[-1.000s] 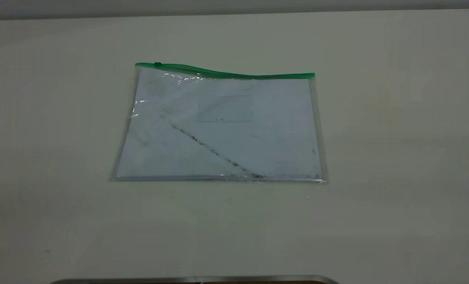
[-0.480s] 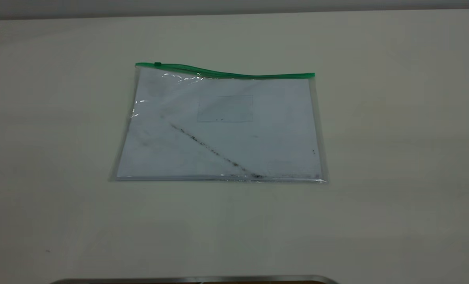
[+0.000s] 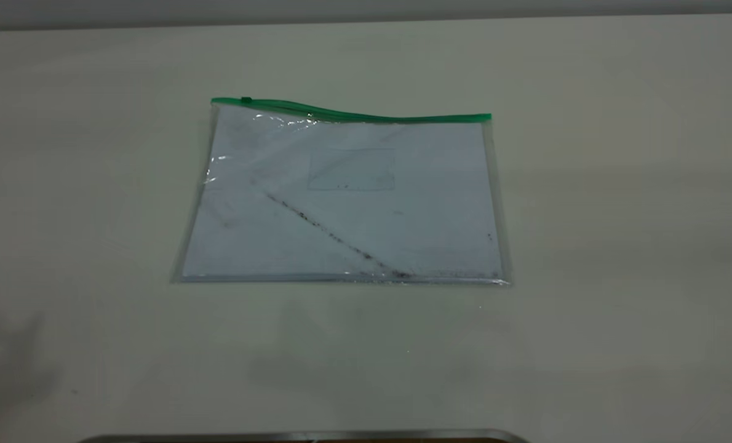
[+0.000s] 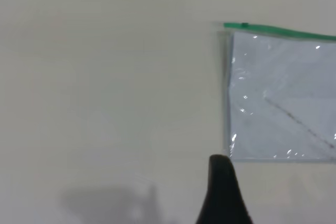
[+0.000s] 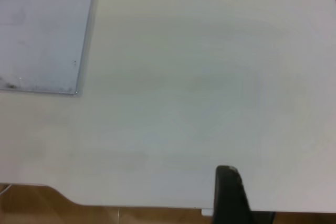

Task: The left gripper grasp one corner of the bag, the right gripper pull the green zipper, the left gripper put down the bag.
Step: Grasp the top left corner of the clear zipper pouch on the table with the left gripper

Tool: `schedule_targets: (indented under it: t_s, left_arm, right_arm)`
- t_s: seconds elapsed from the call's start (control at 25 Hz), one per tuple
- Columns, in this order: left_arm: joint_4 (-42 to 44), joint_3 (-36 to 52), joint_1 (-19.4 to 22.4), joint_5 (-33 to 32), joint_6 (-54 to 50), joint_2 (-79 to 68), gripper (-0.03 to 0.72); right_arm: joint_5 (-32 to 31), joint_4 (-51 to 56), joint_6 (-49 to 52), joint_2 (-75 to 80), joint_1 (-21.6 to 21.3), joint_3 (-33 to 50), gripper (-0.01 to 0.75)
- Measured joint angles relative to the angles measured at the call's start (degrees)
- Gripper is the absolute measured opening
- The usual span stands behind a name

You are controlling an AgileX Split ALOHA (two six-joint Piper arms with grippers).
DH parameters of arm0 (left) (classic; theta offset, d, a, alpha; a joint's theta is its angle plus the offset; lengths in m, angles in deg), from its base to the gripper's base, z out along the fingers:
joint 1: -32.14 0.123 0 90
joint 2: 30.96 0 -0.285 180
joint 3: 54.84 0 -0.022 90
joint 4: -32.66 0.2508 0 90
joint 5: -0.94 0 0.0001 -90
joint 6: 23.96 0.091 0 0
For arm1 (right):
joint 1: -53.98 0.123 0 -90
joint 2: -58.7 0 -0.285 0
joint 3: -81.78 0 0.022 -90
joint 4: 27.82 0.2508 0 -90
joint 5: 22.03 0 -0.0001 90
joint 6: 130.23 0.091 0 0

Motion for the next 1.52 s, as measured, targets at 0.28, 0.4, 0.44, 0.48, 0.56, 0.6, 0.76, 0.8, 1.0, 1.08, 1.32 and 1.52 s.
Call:
schedule_targets:
  t_s: [0.28,0.4,0.44,0.48,0.56,0.6,0.76,0.8,1.0,1.08,1.32,1.52]
  left_arm:
    - [-6.9,-2.4,0.0,6.6,6.6,-17.5,0.59]
    - [-9.4,-3.0,0.0,10.7,10.1,-24.9,0.59]
    - [-10.0,-3.9,0.0,11.6,11.2,-27.7,0.59]
    - [-10.7,-5.1,0.0,12.2,12.2,-30.6,0.59]
    - [-12.1,-7.8,0.0,12.9,13.9,-36.1,0.59]
    - [-13.0,-9.5,0.0,13.0,14.8,-39.1,0.59]
    - [-17.2,-17.5,0.0,11.9,18.7,-50.5,0.59]
    - [-18.0,-19.7,0.0,10.8,19.9,-52.9,0.59]
    - [-21.7,-30.1,0.0,4.4,25.5,-65.2,0.59]
    - [-22.7,-34.1,0.0,1.7,27.2,-69.3,0.59]
    - [-23.1,-42.7,0.1,-1.8,30.1,-79.7,0.59]
    - [-25.8,-46.2,0.0,-1.9,36.1,-85.2,0.59]
  right_arm:
    - [8.0,8.0,-0.8,13.0,0.0,-0.1,0.535]
    - [11.3,9.1,-1.1,17.4,0.0,-0.1,0.535]
    - [12.4,9.3,-1.2,18.7,0.0,-0.1,0.535]
    - [13.7,9.3,-1.2,19.8,0.0,-0.1,0.535]
    - [15.6,9.4,-1.2,22.2,0.0,-0.1,0.535]
    - [16.6,9.5,-1.2,23.1,0.0,-0.1,0.535]
    - [21.1,9.5,-1.2,26.7,0.0,-0.1,0.535]
    - [21.6,9.5,-1.2,27.5,0.0,-0.1,0.535]
    - [22.8,9.7,-1.2,29.8,0.0,-0.1,0.535]
    - [22.9,9.7,-1.2,30.0,0.0,-0.1,0.535]
    - [22.9,9.7,-1.2,30.3,0.0,-0.1,0.535]
    - [23.4,9.7,-1.1,30.3,0.0,-0.1,0.535]
